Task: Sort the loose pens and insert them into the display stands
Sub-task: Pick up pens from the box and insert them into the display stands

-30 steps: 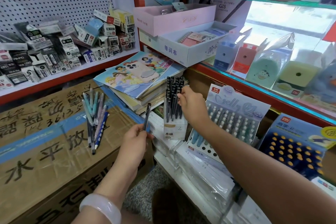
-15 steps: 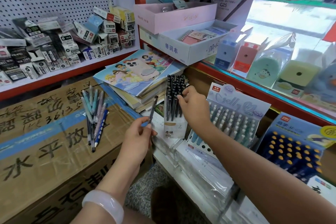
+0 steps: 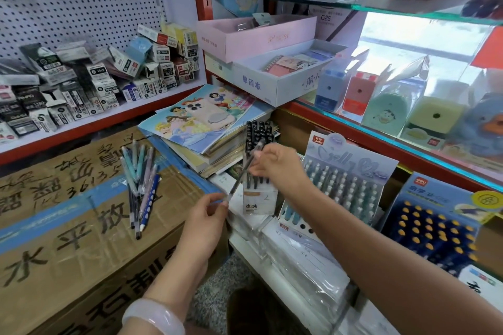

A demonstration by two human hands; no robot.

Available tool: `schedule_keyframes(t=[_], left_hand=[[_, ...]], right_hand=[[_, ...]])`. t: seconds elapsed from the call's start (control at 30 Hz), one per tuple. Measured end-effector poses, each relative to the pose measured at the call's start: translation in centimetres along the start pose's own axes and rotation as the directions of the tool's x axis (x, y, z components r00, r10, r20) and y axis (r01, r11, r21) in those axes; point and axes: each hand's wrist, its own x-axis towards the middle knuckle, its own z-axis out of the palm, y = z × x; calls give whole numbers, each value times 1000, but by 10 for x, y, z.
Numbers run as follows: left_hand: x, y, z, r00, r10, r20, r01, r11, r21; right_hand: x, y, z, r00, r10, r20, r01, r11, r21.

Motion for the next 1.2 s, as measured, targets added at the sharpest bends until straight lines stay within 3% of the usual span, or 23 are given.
schedule_keyframes(t=[0.07, 0.13, 0.23, 0.3, 0.47, 0.67, 0.83, 0.93, 1.03, 1.2], left_hand=[[1, 0, -2, 1000, -25, -11, 25, 1000, 0], [1, -1, -3, 1000, -30, -9, 30, 999, 27], [1, -2, 0, 1000, 1, -11, 1, 993, 117], [1, -2, 2, 1000, 22, -13, -19, 986, 163], [1, -2, 3, 1000, 18, -19, -14, 977, 212], [-1, -1, 0, 1000, 8, -16, -4, 976, 219], [-6, 8, -4, 997, -68, -40, 70, 997, 30], [-6, 15, -10, 986, -157, -58, 148, 979, -139], [2, 19, -23, 984, -144, -102, 129, 982, -136], [32, 9, -75, 960, -104, -261, 97, 995, -39]], right_hand=[[10, -2, -15, 988, -25, -151, 19, 999, -41], [16, 0, -26, 960, -134, -247, 81, 973, -216], [21, 13, -30, 956, -231, -180, 108, 850, -515], [25, 21, -28, 964, -241, -114, 127, 792, -597], [32, 30, -21, 969, -230, -85, 121, 751, -649], [37, 41, -15, 987, -164, 2, 105, 623, -775], [35, 28, -17, 991, -134, 8, 86, 587, -805], [30, 15, -18, 973, -218, -69, 77, 595, -800], [26, -4, -6, 942, -319, -106, 108, 587, -803], [28, -25, 42, 933, -356, 53, 272, 602, -751]])
